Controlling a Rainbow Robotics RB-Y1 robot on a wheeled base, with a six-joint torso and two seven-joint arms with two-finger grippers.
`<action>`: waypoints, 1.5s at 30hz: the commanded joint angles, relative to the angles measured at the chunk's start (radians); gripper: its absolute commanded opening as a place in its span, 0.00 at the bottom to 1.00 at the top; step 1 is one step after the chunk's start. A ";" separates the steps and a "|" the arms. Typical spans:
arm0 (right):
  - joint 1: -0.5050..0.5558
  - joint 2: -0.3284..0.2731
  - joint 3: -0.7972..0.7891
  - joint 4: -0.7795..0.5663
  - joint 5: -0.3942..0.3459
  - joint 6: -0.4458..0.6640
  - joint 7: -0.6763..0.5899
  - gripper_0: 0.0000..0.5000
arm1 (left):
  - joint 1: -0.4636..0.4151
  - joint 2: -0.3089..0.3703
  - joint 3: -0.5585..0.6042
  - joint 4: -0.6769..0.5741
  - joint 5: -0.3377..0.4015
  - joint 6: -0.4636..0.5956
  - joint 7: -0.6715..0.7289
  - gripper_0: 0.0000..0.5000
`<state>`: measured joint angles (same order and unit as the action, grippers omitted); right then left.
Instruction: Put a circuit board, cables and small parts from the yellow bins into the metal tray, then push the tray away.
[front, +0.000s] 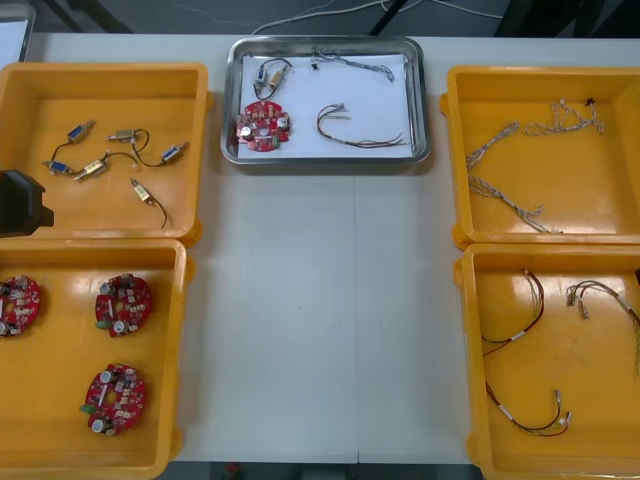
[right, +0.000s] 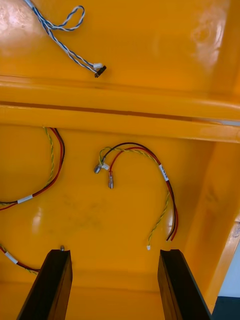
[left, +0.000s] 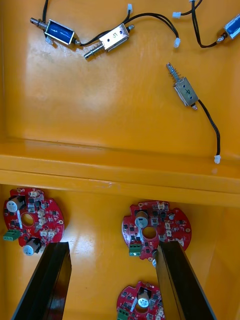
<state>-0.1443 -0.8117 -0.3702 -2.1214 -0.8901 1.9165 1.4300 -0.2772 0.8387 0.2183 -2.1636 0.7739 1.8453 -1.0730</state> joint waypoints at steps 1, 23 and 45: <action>0.020 0.016 -0.026 -0.029 0.014 0.003 -0.072 1.00 | 0.003 -0.009 0.029 -0.028 -0.004 -0.009 -0.012 1.00; 0.032 0.098 -0.003 -0.032 0.046 0.003 -0.109 1.00 | 0.003 -0.009 0.029 -0.028 -0.004 -0.009 -0.012 1.00; 0.032 0.097 0.024 -0.032 0.051 0.003 -0.109 1.00 | 0.003 -0.009 0.029 -0.028 -0.004 -0.009 -0.012 1.00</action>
<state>-0.1260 -0.7192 -0.3589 -2.1217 -0.8353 1.9165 1.3594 -0.2772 0.8387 0.2183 -2.1636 0.7739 1.8453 -1.0730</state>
